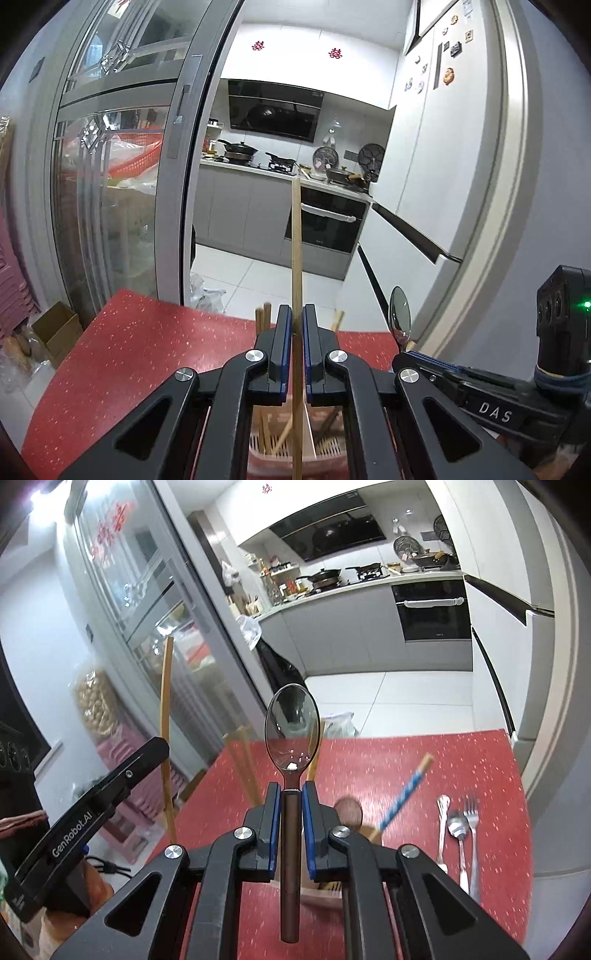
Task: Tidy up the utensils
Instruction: 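Lift the spoon and chopstick upright and lower both into the beige holder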
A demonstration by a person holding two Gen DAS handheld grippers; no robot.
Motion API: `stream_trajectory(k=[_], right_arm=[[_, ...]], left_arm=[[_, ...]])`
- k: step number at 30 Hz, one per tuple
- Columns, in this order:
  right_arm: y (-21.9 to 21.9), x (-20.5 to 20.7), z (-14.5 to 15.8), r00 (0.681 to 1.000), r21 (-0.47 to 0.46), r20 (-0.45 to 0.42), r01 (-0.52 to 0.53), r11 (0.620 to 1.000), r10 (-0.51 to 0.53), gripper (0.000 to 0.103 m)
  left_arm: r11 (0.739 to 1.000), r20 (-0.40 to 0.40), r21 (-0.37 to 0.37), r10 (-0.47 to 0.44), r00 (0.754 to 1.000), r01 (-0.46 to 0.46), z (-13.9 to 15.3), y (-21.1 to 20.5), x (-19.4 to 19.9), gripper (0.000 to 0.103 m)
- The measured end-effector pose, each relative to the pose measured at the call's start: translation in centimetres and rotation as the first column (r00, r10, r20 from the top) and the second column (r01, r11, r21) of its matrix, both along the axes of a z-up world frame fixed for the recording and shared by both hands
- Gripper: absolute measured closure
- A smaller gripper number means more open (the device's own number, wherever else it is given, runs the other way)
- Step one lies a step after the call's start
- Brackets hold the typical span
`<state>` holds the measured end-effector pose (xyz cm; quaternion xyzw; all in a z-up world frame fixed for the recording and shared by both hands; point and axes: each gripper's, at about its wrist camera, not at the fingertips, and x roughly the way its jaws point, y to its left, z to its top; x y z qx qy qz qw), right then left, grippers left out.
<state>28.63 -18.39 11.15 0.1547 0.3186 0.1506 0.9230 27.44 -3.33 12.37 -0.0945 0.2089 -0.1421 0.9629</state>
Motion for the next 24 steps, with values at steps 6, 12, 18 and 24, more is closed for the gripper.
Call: stream_trajectory(k=[6, 12, 18, 24], right_arm=[[0.3, 2.6, -1.9, 0.999, -0.009, 0.036, 0.040, 0.999, -0.040, 0.091], [0.8, 3.6, -4.3, 0.994, -0.045, 0.087, 0.067, 0.997, -0.063, 0.091], [1.4, 4.0, -6.1, 0.992, -0.059, 0.103, 0.073, 0.996, -0.067, 0.091], [1.3, 3.1, -7.2, 0.992, -0.066, 0.108, 0.070, 0.995, -0.062, 0.091]], left_arm=[[0.999, 0.005, -0.028, 0.036, 0.999, -0.036, -1.8, -0.3, 3.1, 0.074], [0.996, 0.032, -0.046, 0.077, 0.997, -0.075, -4.2, -0.5, 4.6, 0.074], [0.996, 0.070, -0.012, 0.092, 0.993, -0.092, -5.9, -1.1, 4.2, 0.074], [0.995, 0.065, 0.046, 0.086, 0.994, -0.089, -7.4, -1.8, 3.1, 0.074]])
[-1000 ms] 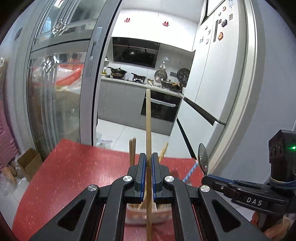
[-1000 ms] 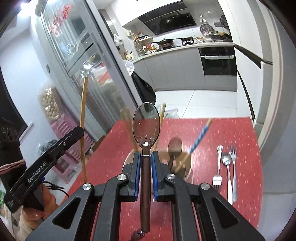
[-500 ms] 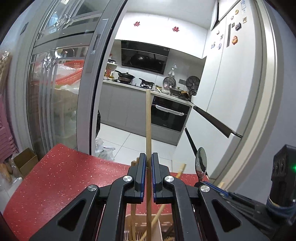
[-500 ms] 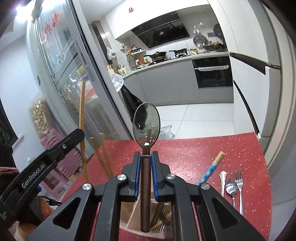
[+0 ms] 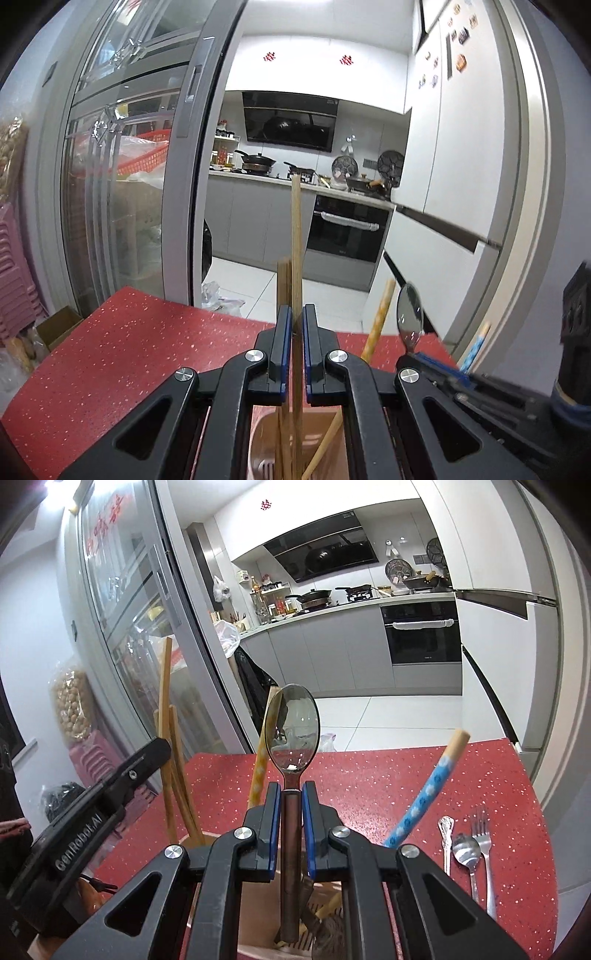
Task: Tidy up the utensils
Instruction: 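Lift the spoon and chopstick upright and lower both into the beige holder, then open both tools to release the spoon and chopstick into the holder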
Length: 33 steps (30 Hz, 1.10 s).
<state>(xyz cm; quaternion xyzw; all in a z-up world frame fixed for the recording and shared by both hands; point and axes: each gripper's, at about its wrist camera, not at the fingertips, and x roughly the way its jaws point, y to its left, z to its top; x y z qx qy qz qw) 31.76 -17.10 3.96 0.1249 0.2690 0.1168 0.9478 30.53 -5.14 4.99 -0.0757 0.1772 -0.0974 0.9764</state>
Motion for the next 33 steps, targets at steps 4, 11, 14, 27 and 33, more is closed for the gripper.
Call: stream_trajectory(k=[4, 11, 14, 27, 33], right_arm=[[-0.2, -1.1, -0.2, 1.000, -0.006, 0.007, -0.005, 1.000, 0.005, 0.091], [-0.5, -2.3, -0.5, 1.000, -0.023, -0.014, -0.018, 1.000, 0.017, 0.091], [-0.7, -2.7, -0.7, 1.000, -0.029, -0.024, -0.019, 0.999, 0.019, 0.090], [-1.0, -3.4, -0.7, 0.997, -0.016, -0.071, -0.044, 0.999, 0.043, 0.090], [-0.7, -3.8, -0.8, 0.995, -0.025, -0.081, -0.059, 0.998, 0.057, 0.090]], left_arm=[[1.000, -0.019, 0.011, 0.007, 1.000, -0.007, -0.8, 0.2, -0.8, 0.074], [0.997, -0.028, 0.068, 0.028, 0.999, -0.026, -0.6, 0.4, -1.7, 0.074], [0.996, -0.042, 0.082, 0.035, 0.999, -0.031, -0.6, 0.6, -1.6, 0.074], [0.999, -0.188, 0.037, 0.032, 0.982, -0.026, -1.7, 2.1, -0.8, 0.074], [0.998, -0.201, 0.061, 0.029, 0.979, -0.017, -2.0, 1.9, -1.4, 0.074]])
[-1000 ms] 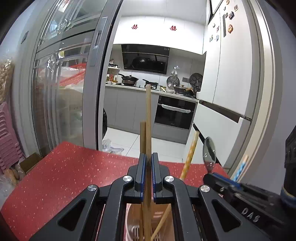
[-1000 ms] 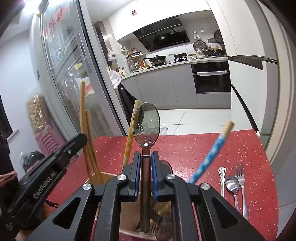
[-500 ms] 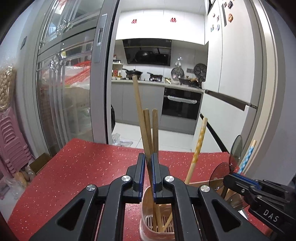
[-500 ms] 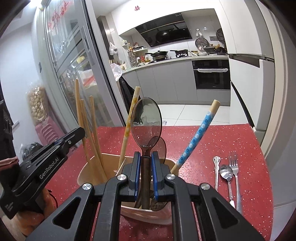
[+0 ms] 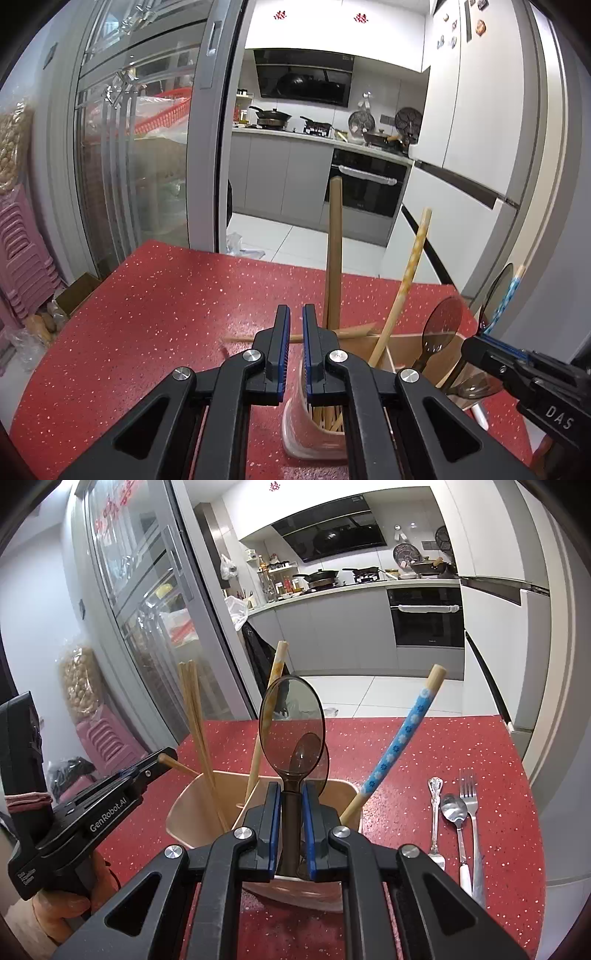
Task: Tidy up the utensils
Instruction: 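Open both tools to release the spoon and chopstick into the holder, then withdraw both tools back toward the remaining utensils on the table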
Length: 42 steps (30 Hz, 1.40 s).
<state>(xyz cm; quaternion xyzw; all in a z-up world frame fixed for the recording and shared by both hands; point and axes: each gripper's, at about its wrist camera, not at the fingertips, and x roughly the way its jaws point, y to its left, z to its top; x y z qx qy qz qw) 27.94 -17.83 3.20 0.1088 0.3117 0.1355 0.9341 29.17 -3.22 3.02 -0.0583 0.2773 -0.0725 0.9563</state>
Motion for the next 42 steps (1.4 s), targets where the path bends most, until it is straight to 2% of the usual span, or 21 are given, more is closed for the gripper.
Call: stream_trajectory(k=[2, 5, 11, 14, 16, 24, 25, 26, 27, 29, 31, 37, 39, 42], right_arm=[[0.1, 0.0, 0.0, 1.000, -0.001, -0.002, -0.001, 1.000, 0.001, 0.090], [0.2, -0.2, 0.2, 1.000, -0.001, 0.000, -0.006, 1.000, 0.006, 0.090], [0.1, -0.5, 0.2, 1.000, -0.002, -0.013, -0.013, 1.000, 0.012, 0.089], [0.0, -0.7, 0.2, 1.000, 0.010, -0.021, -0.014, 1.000, 0.014, 0.075], [0.1, -1.3, 0.7, 1.000, 0.010, -0.006, -0.015, 1.000, 0.015, 0.060], [0.7, -3.9, 2.7, 0.998, 0.009, 0.050, -0.049, 0.999, 0.049, 0.049], [0.9, -4.4, 3.0, 0.997, 0.007, 0.056, -0.057, 0.998, 0.057, 0.048], [1.0, -4.8, 3.1, 0.996, 0.005, 0.060, -0.064, 0.998, 0.064, 0.047], [1.2, -5.3, 3.3, 0.995, 0.002, 0.064, -0.074, 0.997, 0.074, 0.045], [1.4, -6.1, 3.5, 0.993, -0.002, 0.068, -0.093, 0.996, 0.093, 0.043], [1.5, -6.7, 3.5, 0.992, -0.009, 0.066, -0.104, 0.995, 0.104, 0.043], [1.2, -8.1, 2.5, 0.991, -0.008, 0.029, -0.131, 0.991, 0.131, 0.043], [0.9, -8.3, 1.9, 0.991, -0.006, 0.011, -0.134, 0.991, 0.134, 0.043], [0.3, -8.1, 1.1, 0.990, 0.014, -0.020, -0.137, 0.990, 0.138, 0.043]], left_arm=[[1.000, -0.014, 0.001, 0.003, 1.000, -0.003, -0.4, 0.0, -0.1, 0.074], [0.999, -0.025, -0.040, 0.009, 1.000, -0.010, -0.5, 0.8, -0.6, 0.074], [0.999, -0.057, -0.021, 0.045, 0.997, -0.046, -1.0, 2.9, -1.7, 0.074], [0.997, -0.094, -0.021, 0.073, 0.993, -0.075, -1.5, 4.1, -2.2, 0.074], [0.996, -0.103, -0.020, 0.088, 0.991, -0.090, -1.7, 4.8, -2.7, 0.074], [0.991, -0.166, -0.010, 0.126, 0.978, -0.130, -2.9, 7.1, -3.6, 0.073], [0.991, -0.174, -0.007, 0.130, 0.976, -0.133, -3.1, 7.3, -3.5, 0.051], [0.990, -0.184, -0.004, 0.134, 0.974, -0.137, -3.3, 7.5, -3.3, 0.019], [0.988, -0.205, 0.005, 0.154, 0.967, -0.156, -3.5, 7.7, -3.0, 0.000], [0.984, -0.198, 0.019, 0.179, 0.964, -0.179, -4.3, 8.2, -1.8, 0.000], [0.984, -0.223, 0.040, 0.180, 0.958, -0.175, -5.3, 8.2, -0.1, 0.000], [0.969, -0.325, 0.169, 0.229, 0.918, -0.181, -9.5, 8.6, 9.1, 0.000], [0.976, -0.409, 0.149, 0.208, 0.888, -0.160, -11.3, 8.7, 12.6, 0.002], [0.974, -0.461, 0.158, 0.217, 0.861, -0.161, -13.3, 8.4, 16.0, 0.002]])
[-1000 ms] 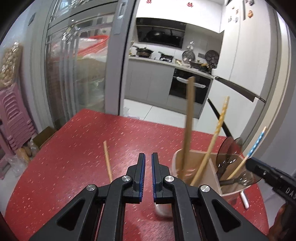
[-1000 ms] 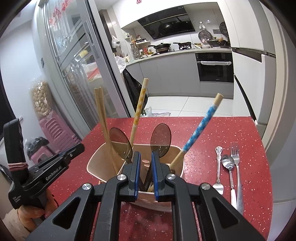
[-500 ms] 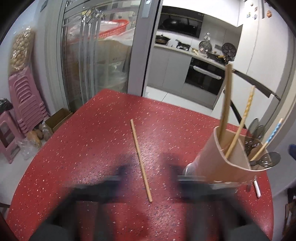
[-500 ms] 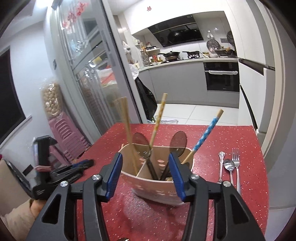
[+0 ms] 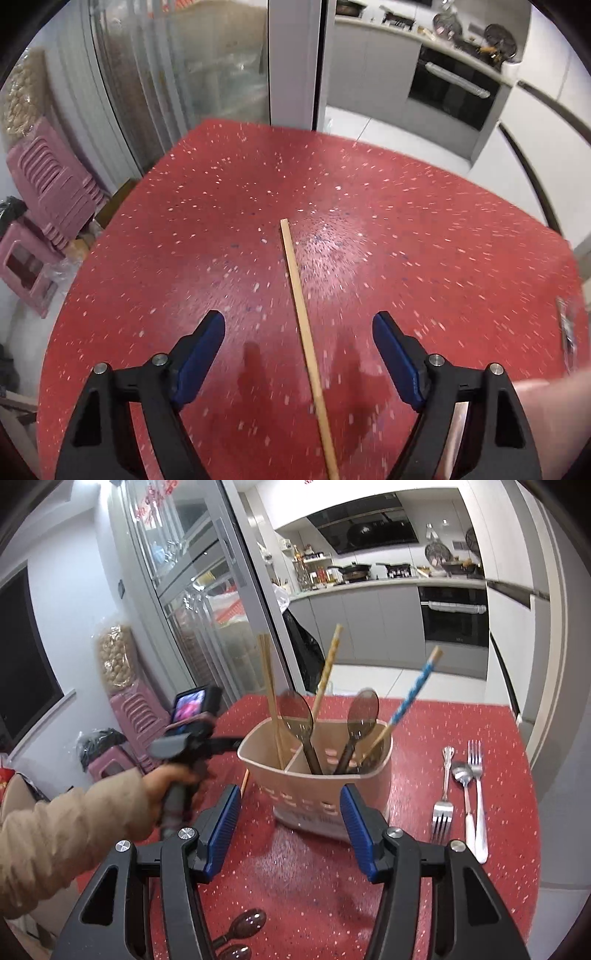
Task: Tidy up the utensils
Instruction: 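Withdraw both tools back toward the remaining utensils on the table, then grasp the last wooden chopstick with the left tool and lower it into the holder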
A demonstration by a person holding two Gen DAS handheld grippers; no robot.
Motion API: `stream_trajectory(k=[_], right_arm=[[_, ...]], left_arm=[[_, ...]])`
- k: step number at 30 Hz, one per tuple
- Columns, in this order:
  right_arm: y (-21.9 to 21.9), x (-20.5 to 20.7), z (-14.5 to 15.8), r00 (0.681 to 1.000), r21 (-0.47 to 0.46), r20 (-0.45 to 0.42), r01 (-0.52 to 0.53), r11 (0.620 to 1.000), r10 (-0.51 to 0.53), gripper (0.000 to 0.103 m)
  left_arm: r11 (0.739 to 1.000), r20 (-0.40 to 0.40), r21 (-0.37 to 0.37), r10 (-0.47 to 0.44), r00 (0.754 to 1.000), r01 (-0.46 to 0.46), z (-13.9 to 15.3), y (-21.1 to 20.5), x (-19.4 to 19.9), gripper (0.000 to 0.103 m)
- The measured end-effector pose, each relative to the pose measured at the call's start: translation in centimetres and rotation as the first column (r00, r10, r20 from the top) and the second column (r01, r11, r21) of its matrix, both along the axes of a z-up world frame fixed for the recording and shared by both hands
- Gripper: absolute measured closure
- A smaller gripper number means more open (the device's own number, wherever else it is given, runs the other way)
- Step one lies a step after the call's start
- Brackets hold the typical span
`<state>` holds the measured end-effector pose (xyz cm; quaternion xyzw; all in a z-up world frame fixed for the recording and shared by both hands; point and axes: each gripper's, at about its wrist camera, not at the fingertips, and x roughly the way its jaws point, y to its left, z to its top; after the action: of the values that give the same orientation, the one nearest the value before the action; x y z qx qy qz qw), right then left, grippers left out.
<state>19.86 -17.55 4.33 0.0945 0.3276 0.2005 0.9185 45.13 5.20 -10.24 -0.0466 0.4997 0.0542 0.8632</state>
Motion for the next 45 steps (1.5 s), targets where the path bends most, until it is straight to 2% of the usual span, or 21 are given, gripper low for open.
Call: stream_trajectory(k=[4, 5, 6, 8, 9, 11, 12, 13, 16, 20, 24, 27, 30, 36, 40, 45], right_arm=[[-0.4, 0.4, -0.7, 1.000, 0.012, -0.020, -0.004, 1.000, 0.004, 0.043], [-0.5, 0.6, -0.7, 1.000, 0.014, -0.022, -0.005, 1.000, 0.006, 0.043], [-0.6, 0.6, -0.8, 1.000, 0.016, -0.022, -0.006, 1.000, 0.007, 0.043], [-0.7, 0.6, -0.8, 1.000, 0.025, -0.022, -0.004, 1.000, 0.004, 0.043], [-0.7, 0.5, -0.8, 1.000, 0.031, -0.022, -0.002, 1.000, 0.003, 0.043], [-0.8, 0.5, -0.8, 1.000, 0.041, -0.023, 0.003, 0.999, -0.003, 0.043], [-0.8, 0.5, -0.8, 1.000, 0.046, -0.023, 0.006, 0.999, -0.005, 0.043], [-0.8, 0.5, -0.9, 1.000, 0.051, -0.024, 0.007, 0.999, -0.006, 0.043], [-0.8, 0.4, -0.9, 0.999, 0.062, -0.032, 0.010, 0.998, -0.008, 0.043], [-0.9, 0.1, -0.9, 0.999, 0.063, -0.032, 0.022, 0.998, -0.020, 0.043], [-0.7, -0.2, -0.7, 0.999, 0.075, -0.030, 0.025, 0.997, -0.023, 0.043], [-0.4, -0.4, -0.5, 0.999, 0.083, -0.029, 0.022, 0.996, -0.020, 0.043], [-0.2, -0.8, -0.2, 1.000, 0.081, -0.018, 0.016, 0.997, -0.015, 0.043], [0.2, -1.6, 0.4, 1.000, 0.080, -0.001, 0.003, 0.997, -0.003, 0.043], [0.0, -1.8, 0.1, 1.000, 0.081, -0.016, 0.006, 0.997, -0.005, 0.043], [-1.1, -2.4, -0.3, 0.999, 0.082, -0.025, 0.029, 0.996, -0.027, 0.043]], left_arm=[[0.999, -0.065, 0.032, -0.001, 0.998, 0.003, -2.3, -0.3, 2.6, 0.002], [1.000, -0.095, 0.021, 0.006, 0.996, -0.004, -3.1, -0.2, 3.3, 0.003], [1.000, -0.094, -0.004, 0.011, 0.995, -0.011, -3.2, 0.1, 3.5, 0.004], [1.000, -0.108, -0.008, 0.017, 0.994, -0.018, -3.4, 0.1, 4.2, 0.005], [1.000, -0.114, -0.011, 0.011, 0.993, -0.012, -3.4, 0.1, 4.5, 0.009], [1.000, -0.115, -0.010, -0.016, 0.993, 0.015, -3.1, 0.0, 4.4, 0.027], [0.999, -0.108, -0.011, -0.043, 0.993, 0.043, -2.8, -0.2, 4.4, 0.067], [0.998, -0.120, -0.009, -0.069, 0.990, 0.068, -2.8, -0.4, 4.5, 0.074], [0.996, -0.089, -0.033, -0.089, 0.992, 0.087, -2.4, -0.1, 3.5, 0.074], [0.990, 0.035, -0.131, -0.051, 0.998, 0.055, -0.5, 0.9, 0.4, 0.074], [0.985, 0.176, -0.155, -0.041, 0.983, 0.069, 2.7, 1.1, -3.0, 0.074], [0.979, 0.293, -0.179, -0.039, 0.955, 0.095, 6.4, 1.0, -6.1, 0.074], [0.975, 0.397, -0.184, -0.045, 0.917, 0.127, 10.6, 0.8, -9.0, 0.074], [0.962, 0.546, -0.199, -0.050, 0.836, 0.187, 18.0, -0.3, -12.7, 0.074], [0.961, 0.628, -0.173, -0.061, 0.776, 0.216, 21.1, -2.3, -13.4, 0.074], [0.951, 0.673, -0.192, -0.052, 0.738, 0.242, 21.5, -5.0, -12.7, 0.074]])
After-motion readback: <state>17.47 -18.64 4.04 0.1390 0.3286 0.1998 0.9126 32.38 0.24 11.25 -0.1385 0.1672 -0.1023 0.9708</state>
